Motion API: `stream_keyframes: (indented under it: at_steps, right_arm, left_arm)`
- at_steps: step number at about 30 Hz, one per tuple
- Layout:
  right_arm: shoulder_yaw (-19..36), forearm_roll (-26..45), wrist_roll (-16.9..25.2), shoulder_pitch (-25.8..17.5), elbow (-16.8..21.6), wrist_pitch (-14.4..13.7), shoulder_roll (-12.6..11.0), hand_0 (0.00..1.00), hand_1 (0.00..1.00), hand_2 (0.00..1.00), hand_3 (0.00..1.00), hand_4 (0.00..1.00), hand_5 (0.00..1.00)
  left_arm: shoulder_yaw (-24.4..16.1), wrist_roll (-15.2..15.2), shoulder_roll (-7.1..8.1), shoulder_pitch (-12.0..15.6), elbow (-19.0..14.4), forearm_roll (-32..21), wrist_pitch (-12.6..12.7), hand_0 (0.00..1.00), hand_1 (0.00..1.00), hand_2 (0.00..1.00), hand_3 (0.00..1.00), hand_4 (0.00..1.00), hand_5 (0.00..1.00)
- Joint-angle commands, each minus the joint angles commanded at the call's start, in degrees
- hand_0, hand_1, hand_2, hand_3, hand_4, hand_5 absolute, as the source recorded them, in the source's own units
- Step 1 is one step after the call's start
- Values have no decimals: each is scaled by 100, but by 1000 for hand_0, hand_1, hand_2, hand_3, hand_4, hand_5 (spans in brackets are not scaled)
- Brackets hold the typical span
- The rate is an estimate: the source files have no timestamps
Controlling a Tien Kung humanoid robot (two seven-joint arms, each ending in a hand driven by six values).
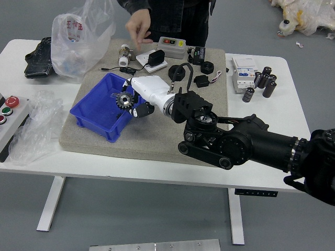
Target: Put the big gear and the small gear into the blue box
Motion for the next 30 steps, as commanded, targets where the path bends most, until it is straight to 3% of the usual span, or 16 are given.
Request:
stream_keyframes:
  at_steps: [7,8,13,14,30]
  right_arm:
    - [-72,64,-17,132,-78,19,0,521,601,433,352,614,36]
    - [-88,82,-16,139,-85,20,0,521,601,456,403,641,34]
    - [-221,167,-8,182,-90,21,0,521,601,456,403,641,34]
    - [-241,174,-6,188,-88,20,0,521,604,481,444,634,30]
    - [-397,223,23,287,-100,-17,0,523,606,485,438,645,40]
  left_arm:
    - [-1,-8,17,-16,1,-2,7,646,666,637,691,684,163]
    - [-1,-8,16,-17,1,-1,6,646,666,637,691,684,162]
    - [-64,35,22,-7,-9,39,12,646,666,637,691,684,162]
    - [-82,47,24,-6,-11,53,13,646,666,637,691,684,162]
    - [-237,139,42,-18,-31,165,27,645,667,637,691,685,163]
